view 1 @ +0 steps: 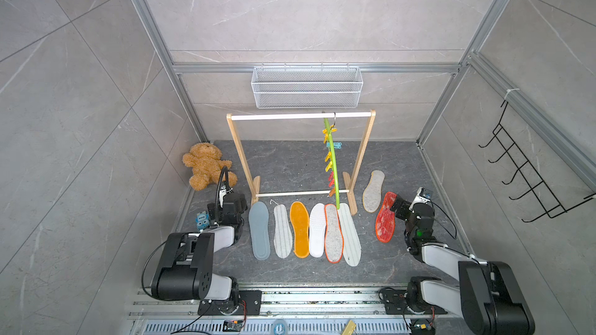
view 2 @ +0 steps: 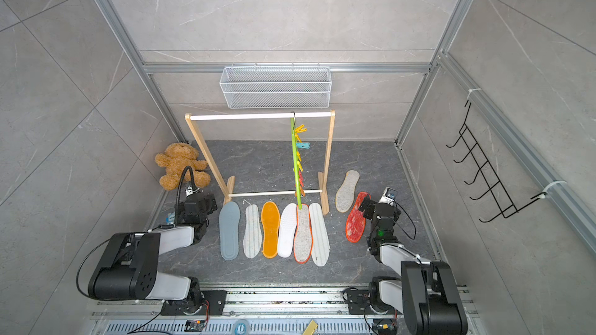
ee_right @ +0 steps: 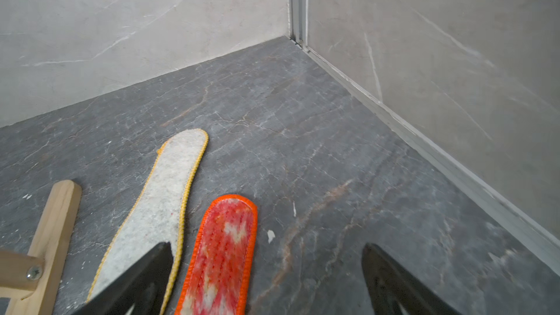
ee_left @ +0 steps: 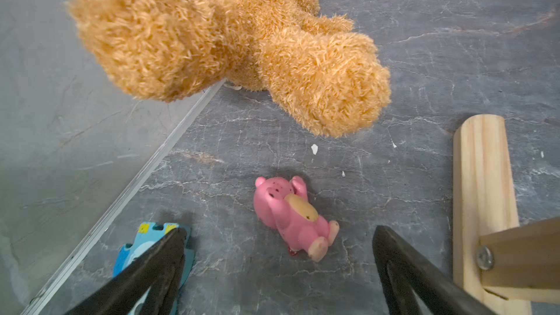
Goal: Take the shoe insoles off the hanger
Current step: Reset both arms
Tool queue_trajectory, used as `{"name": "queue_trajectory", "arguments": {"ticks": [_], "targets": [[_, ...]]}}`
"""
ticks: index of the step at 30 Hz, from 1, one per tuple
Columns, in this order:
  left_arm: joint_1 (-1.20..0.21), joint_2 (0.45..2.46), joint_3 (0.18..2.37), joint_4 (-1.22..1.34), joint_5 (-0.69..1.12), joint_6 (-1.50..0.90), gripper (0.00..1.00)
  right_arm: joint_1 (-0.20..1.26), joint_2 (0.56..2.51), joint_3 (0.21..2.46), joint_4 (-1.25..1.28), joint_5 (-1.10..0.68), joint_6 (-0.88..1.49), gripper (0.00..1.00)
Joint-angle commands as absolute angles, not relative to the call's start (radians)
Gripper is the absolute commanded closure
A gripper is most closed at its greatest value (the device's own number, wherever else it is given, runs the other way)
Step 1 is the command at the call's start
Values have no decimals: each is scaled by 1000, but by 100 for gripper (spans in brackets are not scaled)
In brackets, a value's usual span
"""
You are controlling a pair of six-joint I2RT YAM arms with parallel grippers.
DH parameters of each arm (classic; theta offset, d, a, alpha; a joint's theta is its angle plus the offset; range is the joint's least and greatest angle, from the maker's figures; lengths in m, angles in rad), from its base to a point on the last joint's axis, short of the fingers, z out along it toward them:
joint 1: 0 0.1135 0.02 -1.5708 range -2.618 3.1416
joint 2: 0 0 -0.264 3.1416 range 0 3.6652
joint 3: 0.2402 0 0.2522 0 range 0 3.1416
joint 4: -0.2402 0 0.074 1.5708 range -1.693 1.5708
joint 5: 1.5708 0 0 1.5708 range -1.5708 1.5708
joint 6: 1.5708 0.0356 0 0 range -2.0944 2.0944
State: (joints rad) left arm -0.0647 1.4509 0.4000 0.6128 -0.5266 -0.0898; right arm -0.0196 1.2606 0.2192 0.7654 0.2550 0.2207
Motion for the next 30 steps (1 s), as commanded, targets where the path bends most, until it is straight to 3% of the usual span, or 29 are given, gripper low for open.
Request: {"name": "queue_trajectory", "arguments": {"ticks": [1,4,7,14,15,30], "targets": [[-59,1467,411,752,-479,-33,1,8,1386,197,1054,218,140,0],[-58,1460,387,789,-426,-21,1,30,1527,198,1213,193,102,0],[-58,1454,352,841,-391,-11,1,39,1483,266,1005,210,103,0],[-34,1539,308,1021,-259,22,1,67,1507,328,927,241,83,0],[-28,1504,323,910,-244,4,1,66,1507,328,929,242,83,0],[11,1511,341,895,-261,-40,0,67,1503,313,953,236,81,0]]}}
